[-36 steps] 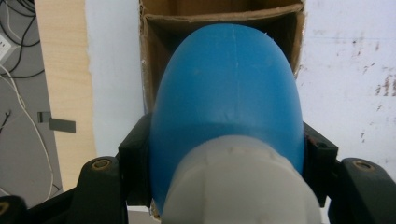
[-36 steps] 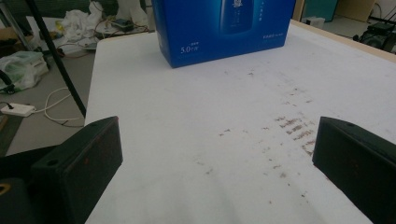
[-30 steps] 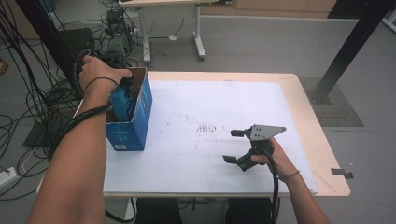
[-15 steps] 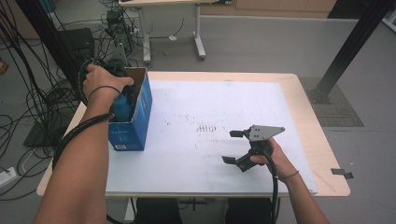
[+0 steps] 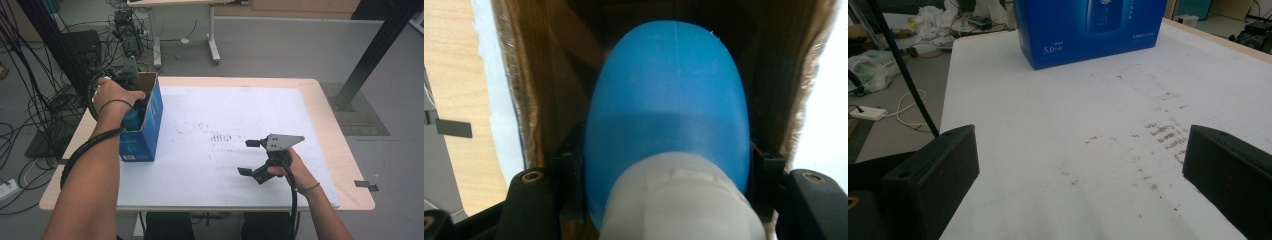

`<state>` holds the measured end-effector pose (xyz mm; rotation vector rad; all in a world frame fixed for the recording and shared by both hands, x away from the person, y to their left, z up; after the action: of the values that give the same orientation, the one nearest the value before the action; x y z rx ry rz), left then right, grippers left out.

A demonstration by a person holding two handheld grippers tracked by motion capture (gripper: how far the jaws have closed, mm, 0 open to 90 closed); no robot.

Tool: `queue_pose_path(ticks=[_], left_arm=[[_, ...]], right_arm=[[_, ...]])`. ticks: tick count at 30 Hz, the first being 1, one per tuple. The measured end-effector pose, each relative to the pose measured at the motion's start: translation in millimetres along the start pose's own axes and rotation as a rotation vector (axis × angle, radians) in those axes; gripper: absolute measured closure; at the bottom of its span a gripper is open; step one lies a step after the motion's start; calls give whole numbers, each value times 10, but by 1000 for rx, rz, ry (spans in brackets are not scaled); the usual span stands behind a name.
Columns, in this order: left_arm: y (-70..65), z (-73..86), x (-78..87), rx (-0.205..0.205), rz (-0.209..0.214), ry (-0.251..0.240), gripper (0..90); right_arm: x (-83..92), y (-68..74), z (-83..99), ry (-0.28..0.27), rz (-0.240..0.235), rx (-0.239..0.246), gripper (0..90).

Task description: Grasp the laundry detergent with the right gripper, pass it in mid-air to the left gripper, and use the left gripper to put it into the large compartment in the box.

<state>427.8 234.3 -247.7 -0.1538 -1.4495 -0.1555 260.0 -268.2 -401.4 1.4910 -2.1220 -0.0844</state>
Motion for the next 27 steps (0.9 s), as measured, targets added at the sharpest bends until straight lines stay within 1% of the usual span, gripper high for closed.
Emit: queue_pose_path(ticks=[2, 4, 9, 18, 27], left_arm=[[-2, -2, -32, 2, 3, 7, 375], [-12, 4, -56, -1, -2, 2, 375], [-19, -1, -52, -2, -3, 8, 375], [-14, 15, -59, 3, -2, 1, 374], [-9, 10, -61, 0, -4, 2, 374]], right_arm=[[2, 0, 1, -1, 2, 1, 14], [1, 0, 2, -3, 1, 2, 14], [-10, -4, 4, 0, 0, 1, 14], [-26, -5, 1, 1, -5, 0, 15], [-18, -3, 6, 2, -2, -2, 14]])
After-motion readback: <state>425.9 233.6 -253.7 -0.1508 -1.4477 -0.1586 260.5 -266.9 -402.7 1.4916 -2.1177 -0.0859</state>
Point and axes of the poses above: each handheld gripper's, and its own axes: x roughly backward along the jaws, z roughly out of its underside, y roughly to its left, the point moved 6 cm from there along -x, roughly forward along the jaws, and after that the axes turned 14 degrees about -x, right-handed, at the moved point
